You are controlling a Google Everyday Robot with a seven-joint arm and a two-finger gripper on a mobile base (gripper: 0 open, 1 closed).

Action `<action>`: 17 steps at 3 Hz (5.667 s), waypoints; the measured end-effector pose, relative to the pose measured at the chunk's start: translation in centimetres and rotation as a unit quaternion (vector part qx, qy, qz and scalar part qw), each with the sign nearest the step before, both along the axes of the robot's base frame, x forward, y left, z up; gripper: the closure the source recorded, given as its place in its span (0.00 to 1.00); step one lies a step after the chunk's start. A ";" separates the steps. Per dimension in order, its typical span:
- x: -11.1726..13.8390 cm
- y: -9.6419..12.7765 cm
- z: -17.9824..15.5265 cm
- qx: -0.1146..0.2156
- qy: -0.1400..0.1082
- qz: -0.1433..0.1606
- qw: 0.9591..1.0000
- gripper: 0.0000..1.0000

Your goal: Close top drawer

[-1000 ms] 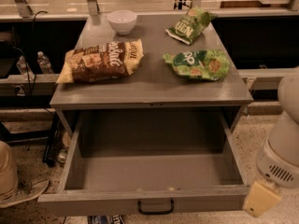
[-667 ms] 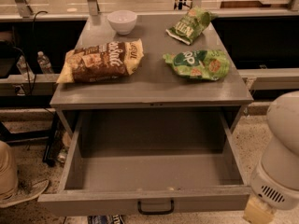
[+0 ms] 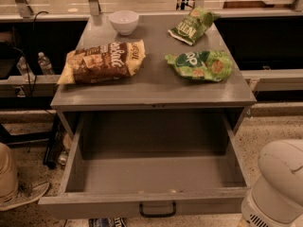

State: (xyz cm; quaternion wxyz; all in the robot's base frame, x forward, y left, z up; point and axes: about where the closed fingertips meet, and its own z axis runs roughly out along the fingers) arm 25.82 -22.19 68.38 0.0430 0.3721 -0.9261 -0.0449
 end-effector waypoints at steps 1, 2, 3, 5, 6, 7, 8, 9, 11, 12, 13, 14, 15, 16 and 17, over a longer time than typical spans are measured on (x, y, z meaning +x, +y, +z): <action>1.1 0.3 -1.9 0.011 -0.030 -0.007 0.999 1.00; 3.6 0.9 -2.7 0.020 -0.072 -0.006 0.997 1.00; 6.2 1.5 -2.6 0.025 -0.109 0.000 0.994 1.00; 7.5 2.3 -2.9 0.040 -0.125 0.012 0.991 1.00; 10.7 4.2 -2.9 0.051 -0.149 0.047 0.986 1.00; 12.5 5.5 -3.2 0.052 -0.156 0.068 0.984 1.00; 14.8 7.0 -4.2 0.051 -0.155 0.094 0.982 1.00; 17.2 8.3 -5.0 0.052 -0.151 0.121 0.980 1.00; 22.8 8.4 -3.9 0.041 -0.179 0.134 0.974 1.00; 25.1 7.7 -2.9 0.037 -0.205 0.121 0.971 1.00; 26.8 7.4 -2.5 0.035 -0.224 0.107 0.968 1.00; 28.0 7.5 -2.6 0.034 -0.232 0.100 0.967 1.00; 27.9 7.5 -2.6 0.034 -0.232 0.100 0.967 1.00; 25.0 5.5 -3.2 0.028 -0.215 0.078 0.973 1.00; 20.6 2.2 -3.7 0.023 -0.198 0.037 0.979 1.00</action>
Offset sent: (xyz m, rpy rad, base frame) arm 0.0679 0.0158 -0.0336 0.0621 -0.2500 -0.0100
